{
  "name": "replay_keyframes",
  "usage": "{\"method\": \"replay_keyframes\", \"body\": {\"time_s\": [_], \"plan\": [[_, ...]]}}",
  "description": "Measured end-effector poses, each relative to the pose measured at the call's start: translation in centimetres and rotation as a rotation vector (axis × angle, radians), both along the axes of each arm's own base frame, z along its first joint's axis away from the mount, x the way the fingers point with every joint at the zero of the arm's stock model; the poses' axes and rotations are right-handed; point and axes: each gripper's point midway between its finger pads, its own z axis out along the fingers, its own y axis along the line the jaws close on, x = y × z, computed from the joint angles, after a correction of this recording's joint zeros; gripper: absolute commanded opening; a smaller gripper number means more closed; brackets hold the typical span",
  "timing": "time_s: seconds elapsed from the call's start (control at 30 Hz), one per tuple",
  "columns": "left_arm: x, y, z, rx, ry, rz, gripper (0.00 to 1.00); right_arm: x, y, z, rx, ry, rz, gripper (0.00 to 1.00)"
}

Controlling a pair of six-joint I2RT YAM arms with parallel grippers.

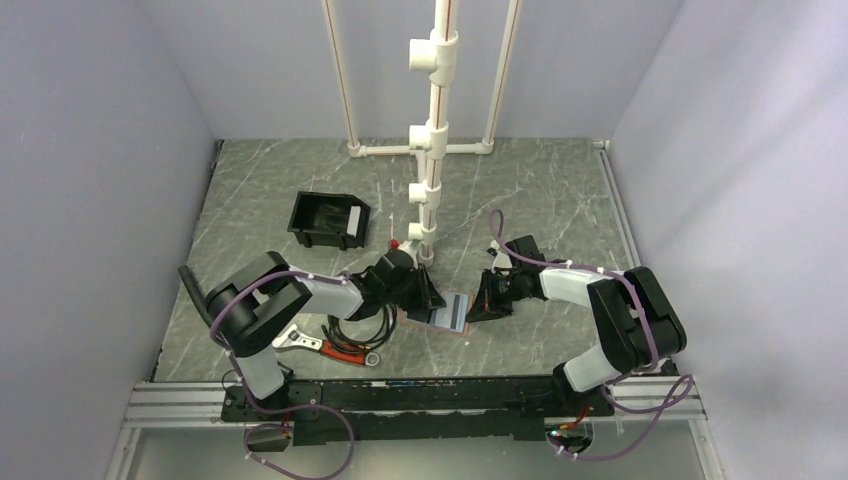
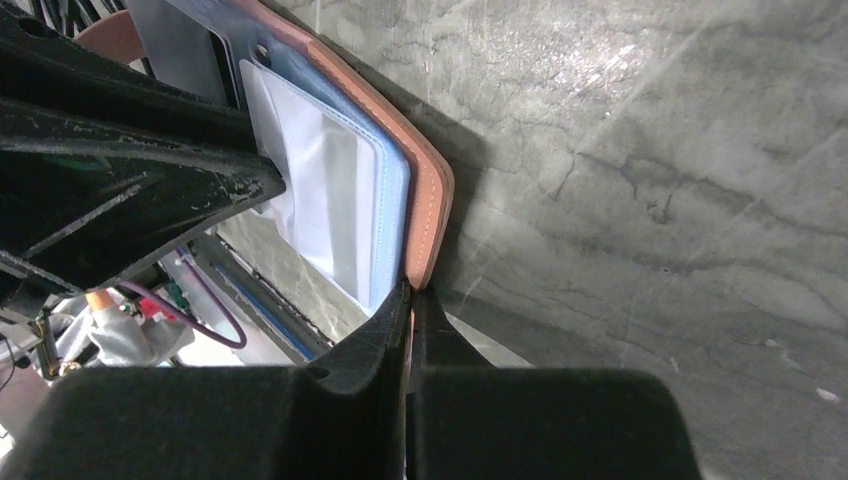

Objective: Put the credit cards into the card holder
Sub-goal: Insert the credit card into the card holder.

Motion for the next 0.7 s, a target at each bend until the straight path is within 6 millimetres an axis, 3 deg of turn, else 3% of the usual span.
{"method": "replay_keyframes", "body": {"time_s": [0.37, 0.53, 0.7], "plan": [[-0.7, -0.8, 0.7, 0.018, -0.045, 0.002, 0.46, 0.0, 0.0, 0.0, 0.002, 0.001, 0.002, 0.00], [-2.5, 0.9, 1.2, 0.021, -0.046, -0.001, 0.51, 0.1, 0.1, 0.0, 0.003, -0.008, 0.005, 0.02], [-2.8, 2.1, 2.8, 0.011, -0.056, 0.011, 0.52, 0.2, 0.0, 0.1, -0.007, -0.021, 0.001, 0.09]]}}
